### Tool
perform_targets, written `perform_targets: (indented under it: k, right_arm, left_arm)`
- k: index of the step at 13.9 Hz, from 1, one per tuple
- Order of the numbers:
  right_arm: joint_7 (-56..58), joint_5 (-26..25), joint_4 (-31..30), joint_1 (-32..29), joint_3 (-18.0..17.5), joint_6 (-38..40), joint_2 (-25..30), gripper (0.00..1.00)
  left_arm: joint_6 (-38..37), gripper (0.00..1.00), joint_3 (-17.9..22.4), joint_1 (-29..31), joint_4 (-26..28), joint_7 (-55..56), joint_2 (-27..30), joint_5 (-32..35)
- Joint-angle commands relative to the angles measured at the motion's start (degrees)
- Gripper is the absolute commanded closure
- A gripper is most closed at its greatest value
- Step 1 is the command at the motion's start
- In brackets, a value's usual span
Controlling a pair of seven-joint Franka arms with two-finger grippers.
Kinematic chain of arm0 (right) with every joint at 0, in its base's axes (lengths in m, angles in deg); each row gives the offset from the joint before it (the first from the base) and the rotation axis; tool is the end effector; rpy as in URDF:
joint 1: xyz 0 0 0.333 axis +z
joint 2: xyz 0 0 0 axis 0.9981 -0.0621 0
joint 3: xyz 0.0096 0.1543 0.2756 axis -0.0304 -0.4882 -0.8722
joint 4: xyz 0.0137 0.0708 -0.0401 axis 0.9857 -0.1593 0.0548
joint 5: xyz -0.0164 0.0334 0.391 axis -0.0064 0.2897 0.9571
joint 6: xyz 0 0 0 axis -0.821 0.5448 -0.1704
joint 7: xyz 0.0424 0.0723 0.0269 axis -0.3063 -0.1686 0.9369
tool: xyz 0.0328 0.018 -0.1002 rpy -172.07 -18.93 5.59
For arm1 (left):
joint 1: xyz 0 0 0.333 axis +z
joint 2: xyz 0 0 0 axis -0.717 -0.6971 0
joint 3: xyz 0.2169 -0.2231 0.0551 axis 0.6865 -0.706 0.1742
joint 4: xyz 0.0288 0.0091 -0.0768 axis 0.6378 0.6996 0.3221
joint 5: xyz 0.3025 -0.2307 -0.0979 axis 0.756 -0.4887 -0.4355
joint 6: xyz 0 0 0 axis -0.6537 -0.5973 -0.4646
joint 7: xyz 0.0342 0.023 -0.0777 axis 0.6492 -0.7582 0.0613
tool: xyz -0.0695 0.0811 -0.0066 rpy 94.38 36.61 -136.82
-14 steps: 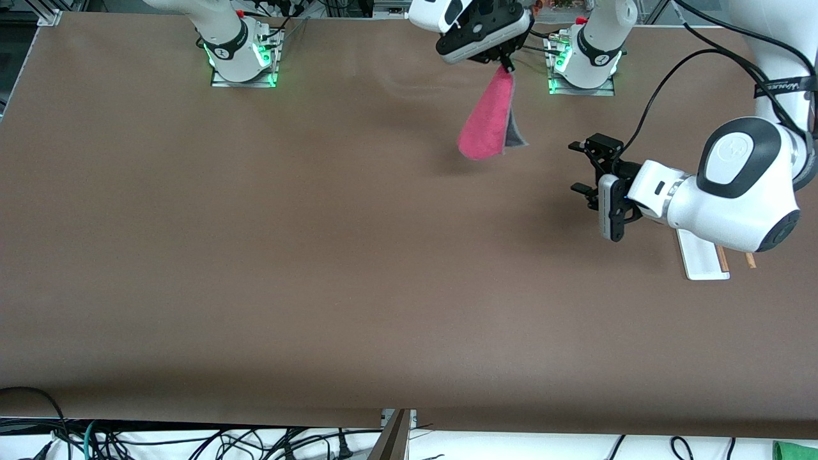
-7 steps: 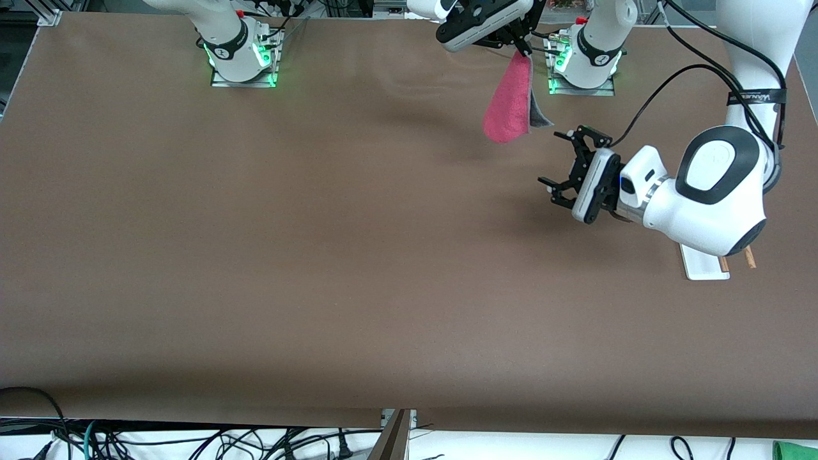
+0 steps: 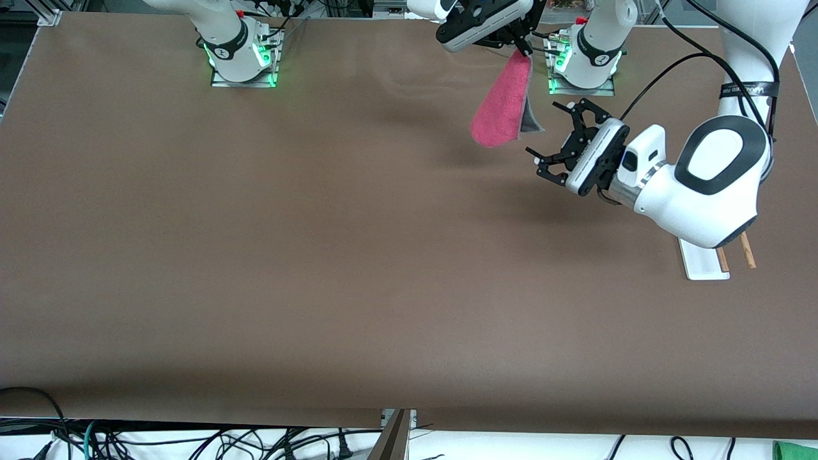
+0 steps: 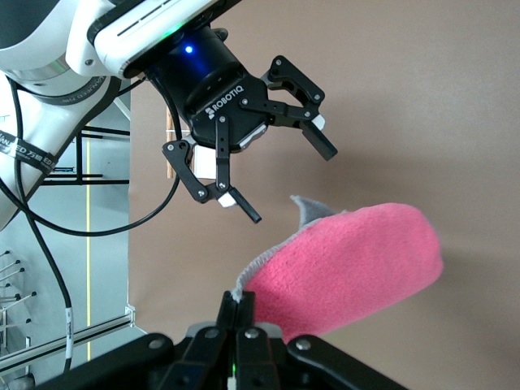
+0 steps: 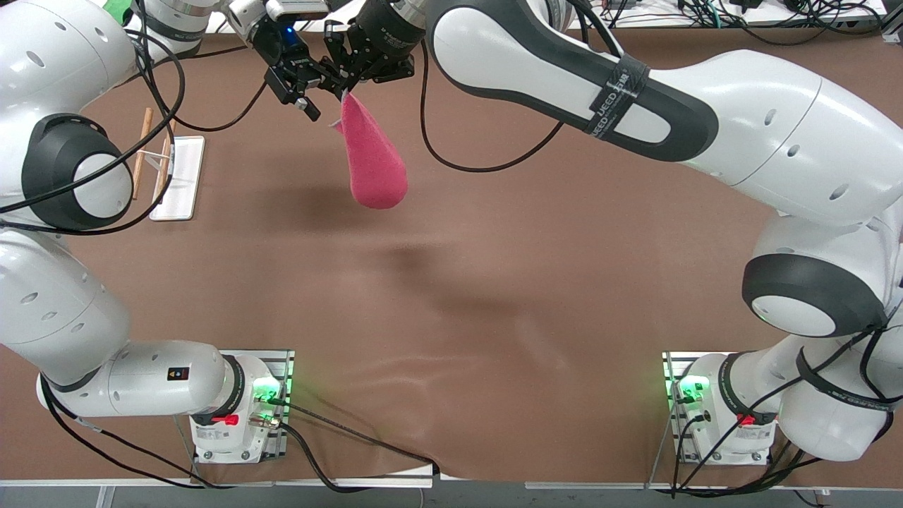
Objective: Pass towel and hang on rack
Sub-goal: 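Raise the towel with the right gripper while the left gripper approaches, then grasp the hanging towel with the left gripper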
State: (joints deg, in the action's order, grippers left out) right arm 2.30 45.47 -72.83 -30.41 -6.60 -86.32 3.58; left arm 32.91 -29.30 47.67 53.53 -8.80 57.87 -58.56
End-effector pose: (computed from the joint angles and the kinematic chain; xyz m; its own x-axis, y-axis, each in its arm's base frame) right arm 0.3858 0.6080 0.6509 0.9972 0.0271 0.0695 0.0638 -0.7916 -0.6076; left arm 0.5613 -0.1694 0.4301 0.2137 -0.6509 0.7285 -0.6839 0.4328 0.5873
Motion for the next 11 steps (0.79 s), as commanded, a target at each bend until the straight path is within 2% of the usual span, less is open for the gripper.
perform_targets:
  k: [1, 3, 9, 10, 11]
  right_arm:
    - [-0.7, 1.1, 0.5, -0.2, -0.5, 0.1, 0.0, 1.00]
    - [-0.6, 1.2, 0.5, -0.2, -0.5, 0.3, 0.0, 1.00]
    - [-0.4, 1.2, 0.5, -0.7, -0.5, 0.6, 0.0, 1.00]
    - [-0.5, 1.2, 0.5, -0.7, -0.5, 0.6, 0.0, 1.00]
    - [-0.5, 1.2, 0.5, -0.7, -0.5, 0.6, 0.0, 1.00]
  left_arm:
    - [1.7, 0.02, -1.1, 0.1, 4.0, -1.7, 1.8, -1.0]
    - [2.0, 0.07, -1.6, 0.2, 5.6, -3.9, 2.3, -0.3]
    - [0.5, 0.08, -1.6, 2.0, 7.1, -7.7, 2.5, 0.6]
    - [0.7, 0.17, -1.7, 1.9, 8.0, -7.9, 2.5, 0.5]
    - [0.7, 0.36, -1.8, 1.9, 8.5, -8.2, 2.6, 0.3]
